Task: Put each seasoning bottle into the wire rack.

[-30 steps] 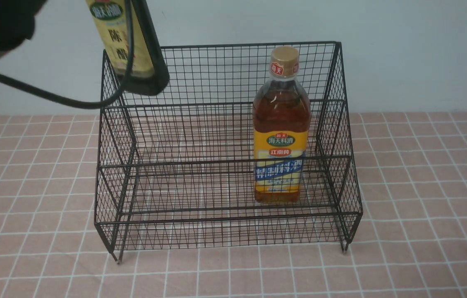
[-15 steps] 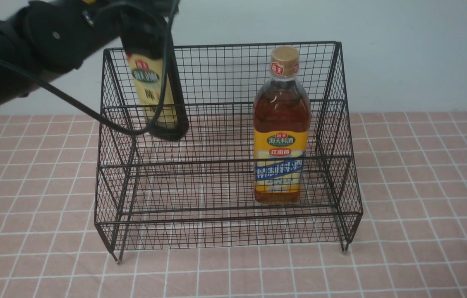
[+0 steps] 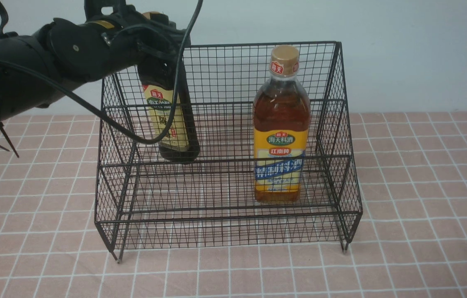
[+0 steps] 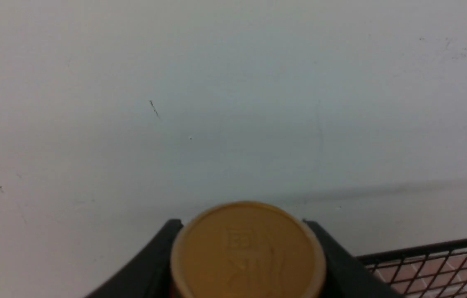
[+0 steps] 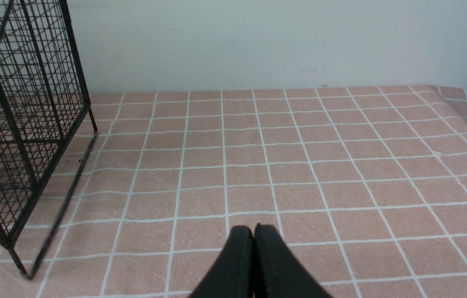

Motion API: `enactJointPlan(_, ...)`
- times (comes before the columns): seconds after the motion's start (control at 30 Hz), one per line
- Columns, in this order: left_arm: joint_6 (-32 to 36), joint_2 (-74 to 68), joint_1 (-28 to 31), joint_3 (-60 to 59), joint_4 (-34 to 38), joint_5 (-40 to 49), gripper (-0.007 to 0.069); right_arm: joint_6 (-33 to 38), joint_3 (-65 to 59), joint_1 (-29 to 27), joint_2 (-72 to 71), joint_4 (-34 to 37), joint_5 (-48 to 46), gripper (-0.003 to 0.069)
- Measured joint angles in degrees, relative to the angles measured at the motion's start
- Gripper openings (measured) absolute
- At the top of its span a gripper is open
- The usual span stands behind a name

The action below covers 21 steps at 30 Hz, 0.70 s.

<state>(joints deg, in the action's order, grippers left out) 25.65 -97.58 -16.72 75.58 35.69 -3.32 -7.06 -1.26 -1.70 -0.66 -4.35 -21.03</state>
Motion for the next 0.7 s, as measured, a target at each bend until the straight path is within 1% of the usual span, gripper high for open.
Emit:
enactJointPlan(0.07, 0.8, 0.0, 0.0, 0.1, 0.6, -1.4, 0.0342, 0.0, 0.0, 0.0, 0.0, 0.0, 0.0, -0.0014)
enactJointPlan(0.1, 1.4, 0.1, 0.0, 0.6, 0.8, -2.7, 0.0375, 0.0, 0.0, 0.0, 0.0, 0.0, 0.0, -0.0014)
enactJointPlan(0.13, 1.5, 0.1, 0.0, 0.7, 0.9, -2.9, 0.0379, 0.0, 0.0, 0.0, 0.0, 0.0, 0.0, -0.0014)
enactJointPlan(0.17, 2.2, 0.4, 0.0, 0.9, 1.0, -3.8, 0.0412, 0.1, 0.0, 0.0, 0.0, 0.0, 0.0, -0.0014)
enactJointPlan(0.23, 2.9, 0.5, 0.0, 1.0, 1.1, -4.3, 0.0442, 0.1, 0.0, 0.0, 0.0, 0.0, 0.0, -0.0014)
enactJointPlan(0.33, 3.5, 0.5, 0.0, 1.0, 1.2, -4.5, 0.0466, 0.1, 0.0, 0.0, 0.0, 0.0, 0.0, -0.0014)
enactJointPlan(0.7, 3.7, 1.9, 0.0, 1.0, 1.2, -4.4, 0.0468, 0.5, 0.0, 0.0, 0.0, 0.0, 0.0, -0.0014)
